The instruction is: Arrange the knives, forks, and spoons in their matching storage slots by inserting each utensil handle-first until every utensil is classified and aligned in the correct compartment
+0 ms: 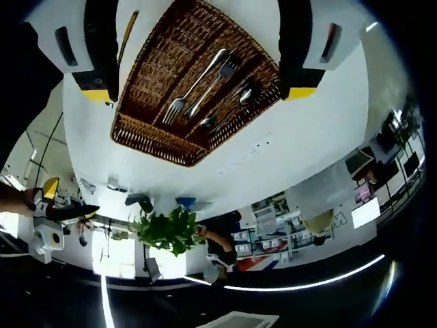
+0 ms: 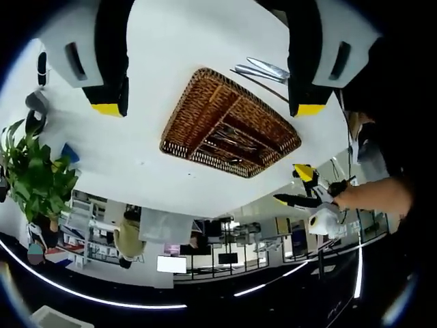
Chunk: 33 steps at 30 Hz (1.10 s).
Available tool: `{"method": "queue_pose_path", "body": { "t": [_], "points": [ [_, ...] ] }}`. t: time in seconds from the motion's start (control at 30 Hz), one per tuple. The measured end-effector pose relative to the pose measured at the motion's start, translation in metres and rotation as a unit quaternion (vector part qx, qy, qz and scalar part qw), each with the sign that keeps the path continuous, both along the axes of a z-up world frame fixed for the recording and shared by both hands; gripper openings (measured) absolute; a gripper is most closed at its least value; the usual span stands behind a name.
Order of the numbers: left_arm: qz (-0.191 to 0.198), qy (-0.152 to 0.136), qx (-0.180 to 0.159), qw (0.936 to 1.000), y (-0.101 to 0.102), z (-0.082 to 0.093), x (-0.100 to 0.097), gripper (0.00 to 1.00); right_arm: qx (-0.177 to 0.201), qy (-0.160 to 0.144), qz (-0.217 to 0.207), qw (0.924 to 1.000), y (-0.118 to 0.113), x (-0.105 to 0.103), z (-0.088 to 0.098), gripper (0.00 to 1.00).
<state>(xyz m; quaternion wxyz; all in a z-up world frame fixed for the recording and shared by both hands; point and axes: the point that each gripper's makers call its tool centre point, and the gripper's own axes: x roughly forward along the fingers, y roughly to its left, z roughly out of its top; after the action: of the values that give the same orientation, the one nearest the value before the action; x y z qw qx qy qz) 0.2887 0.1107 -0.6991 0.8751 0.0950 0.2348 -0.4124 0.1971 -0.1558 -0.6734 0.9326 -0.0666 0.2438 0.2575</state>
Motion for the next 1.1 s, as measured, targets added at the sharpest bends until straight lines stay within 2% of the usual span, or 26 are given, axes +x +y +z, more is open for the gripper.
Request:
{"method": "queue_pose_path", "body": {
  "t": [0.13, 0.27, 0.47, 0.7, 0.87, 1.1],
  "points": [
    [0.016, -0.022, 0.021, 0.9994, 0.015, 0.005, -0.022, 1.0, 0.0, -0.004, 0.005, 1.0, 0.0, 0.0, 0.002, 1.0],
    [0.039, -0.028, 0.012, 0.9988, 0.026, 0.013, -0.04, 1.0, -0.008, -0.012, 0.015, 0.9998, -0.001, -0.003, 0.002, 1.0],
    [0.057, -0.036, 0.01, 0.9976, 0.04, 0.009, -0.064, 0.99, -0.006, -0.018, 0.031, 0.9993, 0.0, -0.012, 0.002, 1.0],
    [0.066, -0.043, 0.005, 0.9969, 0.045, 0.01, -0.088, 0.99, 0.006, -0.016, 0.026, 0.9995, -0.006, -0.022, -0.002, 1.0],
    [0.055, -0.043, 0.02, 0.9974, 0.047, 0.008, -0.099, 0.99, 0.007, -0.015, 0.025, 0.9996, -0.006, -0.023, -0.003, 1.0],
    [0.039, -0.048, 0.041, 0.9972, 0.048, 0.002, -0.103, 0.96, 0.006, -0.017, 0.031, 0.9994, 0.0, -0.028, -0.001, 1.0]
  ]
}}
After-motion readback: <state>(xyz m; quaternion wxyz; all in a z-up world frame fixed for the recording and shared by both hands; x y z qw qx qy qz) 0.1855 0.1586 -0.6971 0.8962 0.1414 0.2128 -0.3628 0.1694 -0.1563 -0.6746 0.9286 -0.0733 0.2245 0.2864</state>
